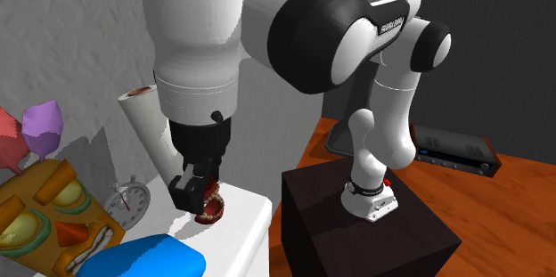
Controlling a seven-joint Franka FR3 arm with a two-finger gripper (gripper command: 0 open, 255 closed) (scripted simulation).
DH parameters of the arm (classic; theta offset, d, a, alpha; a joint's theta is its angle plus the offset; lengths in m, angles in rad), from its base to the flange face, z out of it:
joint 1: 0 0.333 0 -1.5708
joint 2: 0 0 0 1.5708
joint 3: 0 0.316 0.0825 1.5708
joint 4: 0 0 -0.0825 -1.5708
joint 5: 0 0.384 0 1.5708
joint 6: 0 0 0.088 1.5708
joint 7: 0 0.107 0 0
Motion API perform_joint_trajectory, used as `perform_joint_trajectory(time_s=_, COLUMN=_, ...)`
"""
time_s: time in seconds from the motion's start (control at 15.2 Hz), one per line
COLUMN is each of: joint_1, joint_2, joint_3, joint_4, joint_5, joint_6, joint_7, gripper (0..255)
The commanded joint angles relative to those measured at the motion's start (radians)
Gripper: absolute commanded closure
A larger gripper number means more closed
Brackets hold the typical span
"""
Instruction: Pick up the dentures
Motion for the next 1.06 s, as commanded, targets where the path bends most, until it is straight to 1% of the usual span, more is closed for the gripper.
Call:
perform_joint_trajectory(time_s=0.0, joint_1=0.001, joint_2=0.007, joint_3=0.001, joint_4=0.028, joint_5=-0.003, joint_6=-0.022, joint_7=-0.001, gripper=255)
perform_joint_trajectory(time_s=0.46, joint_1=0.01, joint_2=0.052, joint_3=0.01, joint_4=0.177, joint_5=-0.023, joint_6=-0.132, joint_7=0.0, gripper=255)
perform_joint_trajectory(time_s=0.86, joint_1=0.027, joint_2=0.109, joint_3=0.02, joint_4=0.333, joint_5=-0.052, joint_6=-0.237, joint_7=0.004, gripper=255)
perform_joint_trajectory(time_s=0.99, joint_1=0.028, joint_2=0.111, joint_3=0.021, joint_4=0.337, joint_5=-0.053, joint_6=-0.24, joint_7=0.005, gripper=255)
